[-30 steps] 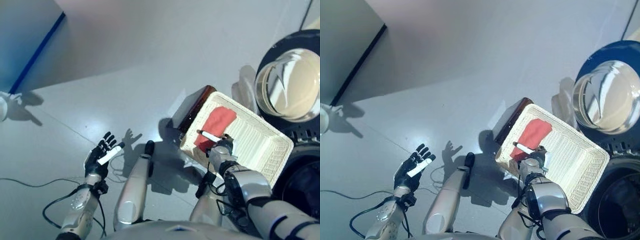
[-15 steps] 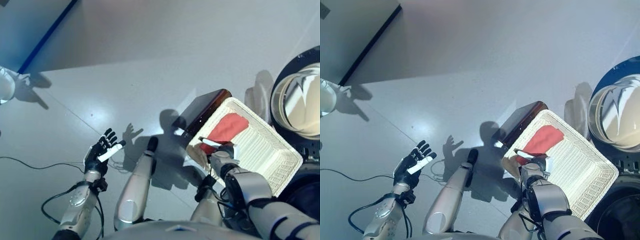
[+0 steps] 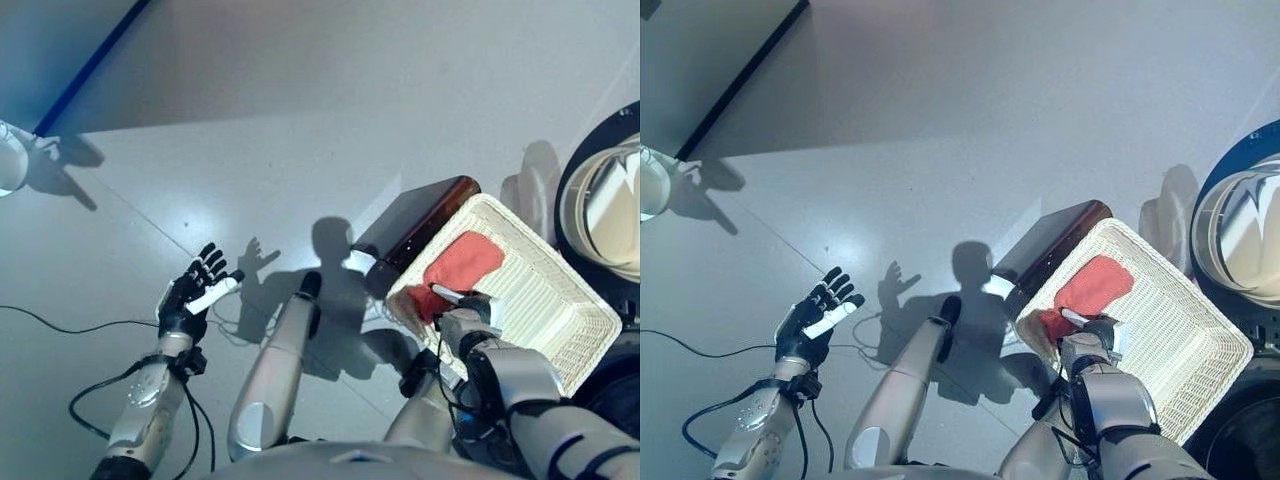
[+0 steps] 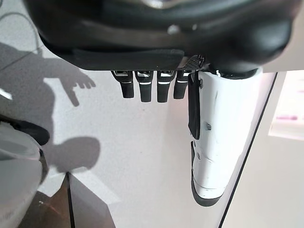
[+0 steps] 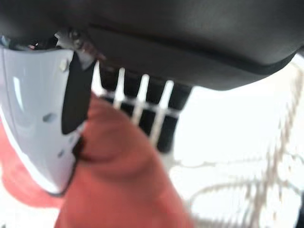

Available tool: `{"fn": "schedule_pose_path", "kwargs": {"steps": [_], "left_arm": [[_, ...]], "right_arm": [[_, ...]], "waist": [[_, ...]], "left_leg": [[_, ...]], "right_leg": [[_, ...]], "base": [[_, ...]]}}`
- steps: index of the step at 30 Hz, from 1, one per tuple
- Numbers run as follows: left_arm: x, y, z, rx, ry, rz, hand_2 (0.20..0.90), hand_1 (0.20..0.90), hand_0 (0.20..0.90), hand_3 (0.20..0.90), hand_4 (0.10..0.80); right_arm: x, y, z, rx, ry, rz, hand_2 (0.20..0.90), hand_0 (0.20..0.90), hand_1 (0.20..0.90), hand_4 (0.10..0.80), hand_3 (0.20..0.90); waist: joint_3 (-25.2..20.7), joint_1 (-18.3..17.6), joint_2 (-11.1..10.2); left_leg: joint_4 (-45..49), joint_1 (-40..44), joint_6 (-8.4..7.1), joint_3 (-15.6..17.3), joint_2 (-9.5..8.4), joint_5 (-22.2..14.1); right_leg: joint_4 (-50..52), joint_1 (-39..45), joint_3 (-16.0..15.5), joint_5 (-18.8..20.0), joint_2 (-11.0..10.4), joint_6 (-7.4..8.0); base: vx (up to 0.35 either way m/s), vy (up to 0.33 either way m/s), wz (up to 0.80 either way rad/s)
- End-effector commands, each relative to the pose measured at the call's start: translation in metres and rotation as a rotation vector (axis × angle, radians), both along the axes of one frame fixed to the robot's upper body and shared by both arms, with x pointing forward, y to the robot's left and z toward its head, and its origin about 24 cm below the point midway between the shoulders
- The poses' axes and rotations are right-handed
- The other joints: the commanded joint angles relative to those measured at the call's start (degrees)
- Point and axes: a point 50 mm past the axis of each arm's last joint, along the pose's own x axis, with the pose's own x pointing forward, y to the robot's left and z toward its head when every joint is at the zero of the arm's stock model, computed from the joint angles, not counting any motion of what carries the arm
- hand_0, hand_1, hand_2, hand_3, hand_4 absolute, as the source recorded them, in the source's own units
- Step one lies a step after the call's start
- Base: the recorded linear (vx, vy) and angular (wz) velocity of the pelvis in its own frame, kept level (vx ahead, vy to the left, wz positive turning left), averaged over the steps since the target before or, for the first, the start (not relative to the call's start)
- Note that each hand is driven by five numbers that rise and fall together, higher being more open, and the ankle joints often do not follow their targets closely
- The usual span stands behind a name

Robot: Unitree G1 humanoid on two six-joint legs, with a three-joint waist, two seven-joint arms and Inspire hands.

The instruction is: Pick up the clothes and place them into the washing machine

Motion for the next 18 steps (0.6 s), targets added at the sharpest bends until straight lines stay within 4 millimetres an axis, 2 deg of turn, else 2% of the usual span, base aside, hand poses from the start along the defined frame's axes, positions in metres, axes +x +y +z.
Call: {"fn": "schedule_pose_path", "kwargs": {"steps": [1, 5, 10, 11, 14, 15, 16, 18], "left_arm": [[0.001, 0.014, 0.028, 0.049, -0.133, 0.023, 0.9, 0.9, 0.9, 0.9, 0.8], [0.0, 0.015, 0.026, 0.049, -0.123, 0.023, 0.9, 0.9, 0.9, 0.9, 0.8], [0.0, 0.016, 0.024, 0.053, -0.113, 0.016, 0.9, 0.9, 0.9, 0.9, 0.8], [-0.001, 0.017, 0.023, 0.059, -0.112, 0.023, 0.9, 0.9, 0.9, 0.9, 0.8], [-0.002, 0.02, 0.018, 0.065, -0.093, 0.04, 0.9, 0.9, 0.9, 0.9, 0.8], [-0.003, 0.022, 0.017, 0.068, -0.085, 0.052, 0.9, 0.9, 0.9, 0.9, 0.8], [-0.003, 0.022, 0.017, 0.068, -0.085, 0.052, 0.9, 0.9, 0.9, 0.9, 0.8], [-0.004, 0.024, 0.016, 0.065, -0.081, 0.069, 0.9, 0.9, 0.9, 0.9, 0.8]], "right_arm": [[-0.01, -0.013, -0.002, -0.004, 0.013, -0.068, 0.2, 0.2, 0.2, 0.3, 0.2], [-0.013, -0.018, -0.002, -0.01, 0.008, -0.095, 0.2, 0.2, 0.2, 0.3, 0.2], [-0.019, -0.035, 0.002, -0.022, -0.021, -0.173, 0.2, 0.2, 0.2, 0.3, 0.2], [-0.02, -0.044, 0.007, 0.002, -0.09, -0.258, 0.2, 0.2, 0.2, 0.3, 0.2], [-0.022, -0.056, 0.012, 0.076, -0.227, -0.416, 0.2, 0.2, 0.2, 0.3, 0.2], [-0.021, -0.061, 0.016, 0.122, -0.322, -0.503, 0.2, 0.2, 0.2, 0.3, 0.2], [-0.021, -0.061, 0.016, 0.123, -0.323, -0.505, 0.2, 0.2, 0.2, 0.3, 0.2], [-0.02, -0.07, 0.025, 0.189, -0.484, -0.655, 0.2, 0.2, 0.2, 0.3, 0.2]], "waist": [[0.4, 0.8, 1.7], [0.0, 0.1, 1.9], [-0.4, -1.0, 2.1], [-0.3, -1.6, 2.2], [-0.5, -2.6, 2.0], [-0.6, -3.1, 1.9], [-0.6, -3.0, 1.8], [-0.6, -3.9, 1.7]], "left_leg": [[0.4, -0.2, -6.15, -4.3, 5.66, -2.7], [0.1, 0.4, -6.23, -4.2, 6.26, -2.8], [-0.2, 0.5, -6.53, -4.3, 6.68, -2.6], [-1.5, 0.6, -6.5, -3.9, 6.7, -0.3], [-2.7, 1.5, -6.78, -3.4, 7.45, 0.0], [-3.3, 1.9, -6.9, -3.1, 7.79, 0.2], [-3.6, 2.0, -6.89, -3.0, 7.79, 0.4], [-4.5, 2.7, -7.14, -2.4, 8.45, 0.7]], "right_leg": [[2.8, -2.2, 3.6, 2.6, -0.5, 0.57], [3.5, -3.0, 4.4, 2.1, -0.1, 0.42], [4.1, -3.8, 5.0, 1.5, 0.0, 0.4], [2.9, -4.4, 5.0, 3.4, 0.0, 0.0], [2.2, -4.5, 5.4, 3.6, 0.3, 0.0], [1.8, -4.5, 5.6, 3.8, 0.5, 0.03], [1.6, -4.5, 5.6, 3.9, 0.5, 0.0], [0.9, -4.7, 6.1, 4.2, 0.9, 0.05]], "base": [[0.005, 0.003, -0.19], [0.0, 0.0, -0.06], [-0.031, -0.015, -0.11], [-0.095, 0.024, -0.04], [-0.022, -0.002, -0.02], [0.01, -0.011, -0.08], [0.003, -0.008, -0.2], [-0.001, 0.0, -0.31]]}}
